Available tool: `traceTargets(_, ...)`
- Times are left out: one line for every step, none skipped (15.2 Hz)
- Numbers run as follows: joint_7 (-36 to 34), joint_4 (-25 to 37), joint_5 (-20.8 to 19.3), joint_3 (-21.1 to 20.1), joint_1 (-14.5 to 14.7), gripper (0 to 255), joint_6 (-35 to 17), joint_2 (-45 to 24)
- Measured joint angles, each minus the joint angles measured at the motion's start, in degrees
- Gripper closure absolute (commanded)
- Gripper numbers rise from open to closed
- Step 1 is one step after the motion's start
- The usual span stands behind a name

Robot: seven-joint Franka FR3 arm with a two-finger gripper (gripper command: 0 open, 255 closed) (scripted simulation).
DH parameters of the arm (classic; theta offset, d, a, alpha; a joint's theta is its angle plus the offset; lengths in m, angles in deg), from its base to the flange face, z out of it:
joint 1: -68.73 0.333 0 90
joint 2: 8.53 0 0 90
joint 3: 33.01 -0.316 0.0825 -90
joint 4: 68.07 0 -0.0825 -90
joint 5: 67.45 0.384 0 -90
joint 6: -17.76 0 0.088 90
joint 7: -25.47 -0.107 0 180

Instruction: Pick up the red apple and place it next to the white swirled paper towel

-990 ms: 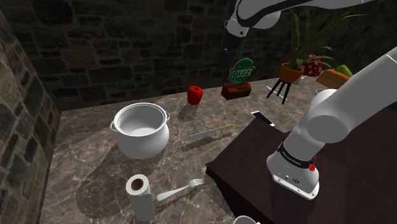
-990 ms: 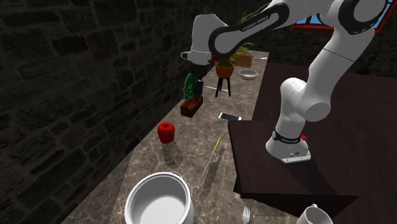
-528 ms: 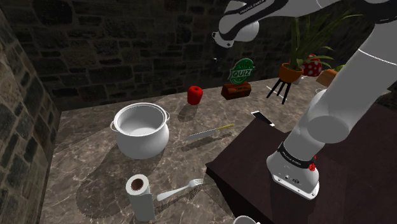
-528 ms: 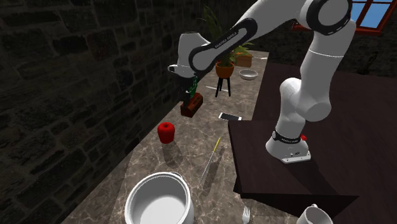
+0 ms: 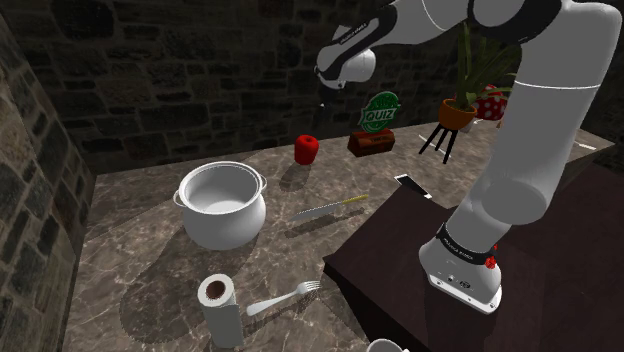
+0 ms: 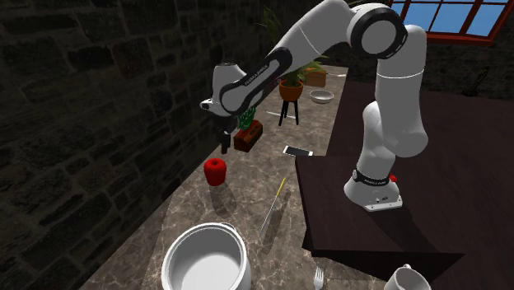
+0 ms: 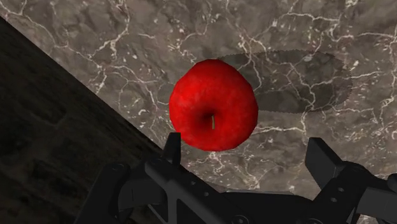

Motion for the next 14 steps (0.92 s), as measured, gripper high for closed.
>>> traceTargets(1.45,1.75,0.68,-0.41,-0.39,0,-0.41,-2.18)
traceTargets(2.47,4.11,1.19,-0.91,-0.63,0,-0.46,-4.55)
traceTargets(3.49,5.48,1.59,-1.21,-1.03,0,-0.64,-6.11)
traceTargets(4.01,6.29,1.93,-1.47,-1.23,0,-0.99,-7.26)
traceTargets(4.57,6.73,2.31,-1.7,-1.5,0,-1.52,-8.27)
traceTargets(4.8,7.2,2.6,-1.91,-1.62,0,-1.94,-9.17)
traceTargets(4.98,7.17,2.84,-2.08,-1.65,0,-2.5,-9.69)
traceTargets(5.23,7.22,3.12,-2.26,-1.76,0,-3.05,-10.3)
traceTargets(5.49,7.32,3.37,-2.4,-1.92,0,-3.46,-10.83)
traceTargets(5.43,7.67,3.58,-2.6,-1.86,0,-3.91,-11.61)
traceTargets(5.66,7.7,3.81,-2.76,-1.98,0,-4.34,-12.1)
traceTargets(5.69,7.78,3.89,-2.82,-2.0,0,-4.51,-12.35)
traceTargets(5.75,7.87,3.96,-2.86,-2.05,0,-4.59,-12.53)
traceTargets(5.79,7.87,3.99,-2.88,-2.07,0,-4.65,-12.58)
